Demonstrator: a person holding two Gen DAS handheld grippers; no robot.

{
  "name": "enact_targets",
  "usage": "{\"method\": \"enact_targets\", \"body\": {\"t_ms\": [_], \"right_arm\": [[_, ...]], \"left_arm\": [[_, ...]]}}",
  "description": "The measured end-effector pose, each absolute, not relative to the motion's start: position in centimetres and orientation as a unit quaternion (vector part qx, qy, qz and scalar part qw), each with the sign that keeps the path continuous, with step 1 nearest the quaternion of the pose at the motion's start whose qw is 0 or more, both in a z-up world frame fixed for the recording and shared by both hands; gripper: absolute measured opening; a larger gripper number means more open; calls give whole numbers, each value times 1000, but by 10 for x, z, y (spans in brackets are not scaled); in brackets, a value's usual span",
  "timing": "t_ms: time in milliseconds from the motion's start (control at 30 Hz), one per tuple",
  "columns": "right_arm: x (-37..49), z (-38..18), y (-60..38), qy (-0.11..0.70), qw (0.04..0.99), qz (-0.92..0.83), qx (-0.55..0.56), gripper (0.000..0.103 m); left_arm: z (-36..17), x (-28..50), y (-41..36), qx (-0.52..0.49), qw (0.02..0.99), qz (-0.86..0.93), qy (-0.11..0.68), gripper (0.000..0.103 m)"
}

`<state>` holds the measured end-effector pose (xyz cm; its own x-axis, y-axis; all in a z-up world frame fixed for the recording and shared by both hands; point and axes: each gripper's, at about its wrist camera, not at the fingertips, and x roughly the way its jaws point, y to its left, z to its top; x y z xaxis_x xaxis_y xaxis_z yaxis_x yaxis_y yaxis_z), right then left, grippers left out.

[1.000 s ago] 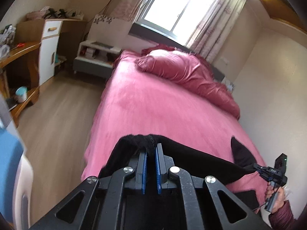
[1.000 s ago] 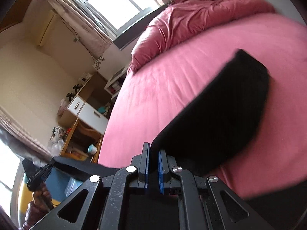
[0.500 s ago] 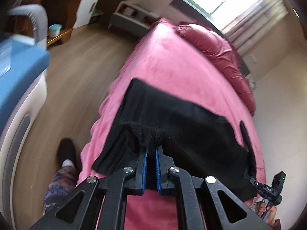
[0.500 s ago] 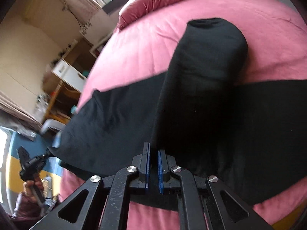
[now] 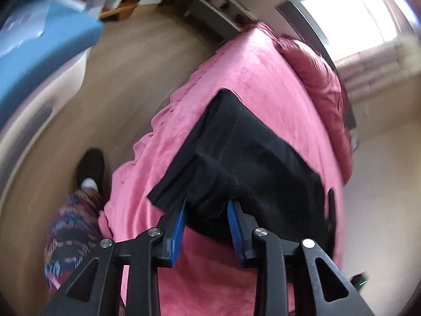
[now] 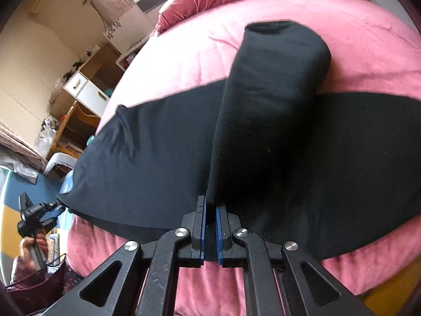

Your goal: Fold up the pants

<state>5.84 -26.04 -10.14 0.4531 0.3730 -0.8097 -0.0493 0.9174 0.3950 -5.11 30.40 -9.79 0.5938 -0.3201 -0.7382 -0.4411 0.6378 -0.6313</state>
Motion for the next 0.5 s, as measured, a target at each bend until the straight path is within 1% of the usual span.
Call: {"method": "enact_targets", "body": {"t_ms": [100, 167, 333, 500], "right_arm": [[62, -113, -265, 519, 832, 115, 160, 6], [63, -117, -266, 522, 829, 112, 163, 6], [67, -125, -266, 524, 828, 109, 166, 6], [66, -128, -268, 523, 828, 107, 169, 6]], "left_arm": [[-91, -66, 317, -465, 777, 48, 421, 33], [-87, -75, 325, -494, 767, 49, 405, 36], [-91, -70, 320, -525, 746, 35, 408, 39], [-97, -48, 312, -537, 730, 46, 421, 40]]}}
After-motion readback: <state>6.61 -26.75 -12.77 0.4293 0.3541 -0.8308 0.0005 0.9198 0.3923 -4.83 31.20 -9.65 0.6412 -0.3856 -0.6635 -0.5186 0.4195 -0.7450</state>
